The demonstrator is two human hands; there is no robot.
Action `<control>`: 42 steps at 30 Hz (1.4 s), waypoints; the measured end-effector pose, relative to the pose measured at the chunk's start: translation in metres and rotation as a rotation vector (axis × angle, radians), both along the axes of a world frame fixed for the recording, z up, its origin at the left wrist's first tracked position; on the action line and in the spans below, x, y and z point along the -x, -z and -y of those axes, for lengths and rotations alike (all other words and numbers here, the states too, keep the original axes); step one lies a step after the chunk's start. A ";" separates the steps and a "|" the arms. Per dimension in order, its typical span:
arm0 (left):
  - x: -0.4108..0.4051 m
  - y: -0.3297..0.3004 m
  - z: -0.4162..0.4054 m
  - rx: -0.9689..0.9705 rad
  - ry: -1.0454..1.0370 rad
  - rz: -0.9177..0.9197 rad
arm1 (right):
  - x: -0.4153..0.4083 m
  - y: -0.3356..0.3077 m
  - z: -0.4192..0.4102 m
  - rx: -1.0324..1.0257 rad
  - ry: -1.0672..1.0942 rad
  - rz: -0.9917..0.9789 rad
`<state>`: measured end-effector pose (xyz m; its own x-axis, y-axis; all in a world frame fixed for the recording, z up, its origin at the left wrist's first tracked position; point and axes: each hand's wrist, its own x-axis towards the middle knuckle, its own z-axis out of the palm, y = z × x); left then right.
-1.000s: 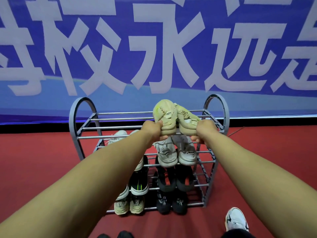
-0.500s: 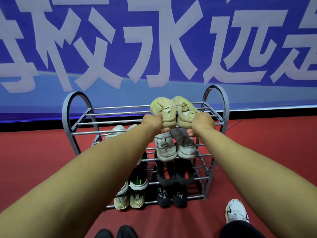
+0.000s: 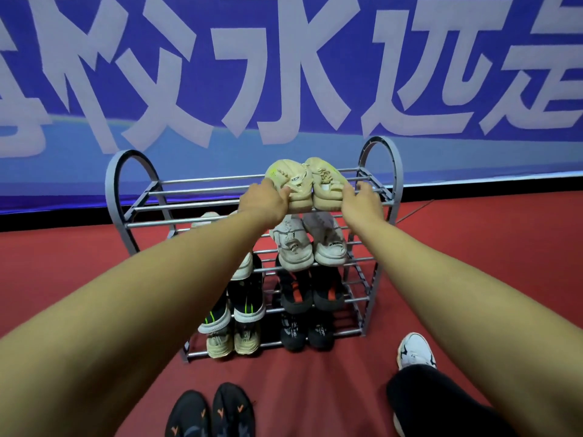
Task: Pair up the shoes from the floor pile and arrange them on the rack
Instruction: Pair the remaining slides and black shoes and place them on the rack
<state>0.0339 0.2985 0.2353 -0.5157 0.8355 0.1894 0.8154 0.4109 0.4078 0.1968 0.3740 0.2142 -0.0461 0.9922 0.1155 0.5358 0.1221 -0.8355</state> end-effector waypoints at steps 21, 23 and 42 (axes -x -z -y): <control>0.014 0.342 0.292 0.340 -0.202 0.452 | 0.049 0.327 0.264 0.622 -0.480 0.338; 0.015 0.366 0.305 0.445 -0.298 0.467 | 0.050 0.349 0.276 0.680 -0.493 0.405; 0.021 0.449 0.334 0.133 -0.875 1.231 | 0.046 0.431 0.286 1.057 -0.273 0.265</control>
